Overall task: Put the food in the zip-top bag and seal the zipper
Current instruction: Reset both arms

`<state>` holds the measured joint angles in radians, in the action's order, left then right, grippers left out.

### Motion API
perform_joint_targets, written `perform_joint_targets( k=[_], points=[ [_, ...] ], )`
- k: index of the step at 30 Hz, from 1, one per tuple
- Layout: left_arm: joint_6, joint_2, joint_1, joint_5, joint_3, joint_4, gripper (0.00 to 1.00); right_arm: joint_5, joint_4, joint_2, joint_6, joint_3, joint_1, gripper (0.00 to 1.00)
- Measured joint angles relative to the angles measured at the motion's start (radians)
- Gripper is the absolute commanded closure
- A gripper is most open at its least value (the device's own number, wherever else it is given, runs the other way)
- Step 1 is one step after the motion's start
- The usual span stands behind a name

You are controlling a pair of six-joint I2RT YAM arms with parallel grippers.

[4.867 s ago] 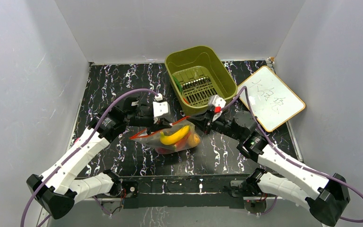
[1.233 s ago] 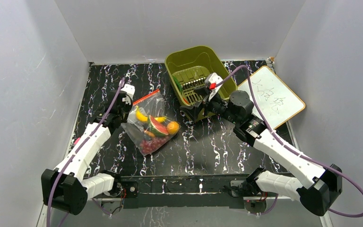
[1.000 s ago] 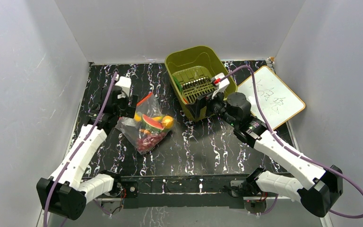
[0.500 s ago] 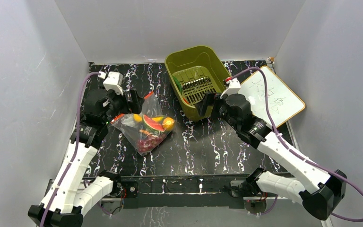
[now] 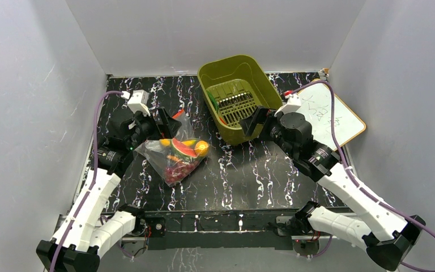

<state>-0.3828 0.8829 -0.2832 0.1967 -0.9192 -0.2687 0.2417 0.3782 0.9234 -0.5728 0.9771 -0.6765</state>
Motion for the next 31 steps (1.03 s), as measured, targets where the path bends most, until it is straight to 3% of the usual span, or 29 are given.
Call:
perform_joint_targets(
  k=[31],
  points=[
    [0.077, -0.029, 0.0, 0.045, -0.092, 0.024, 0.02, -0.051, 0.074, -0.029, -0.035, 0.054, 0.0, 0.02]
  ],
)
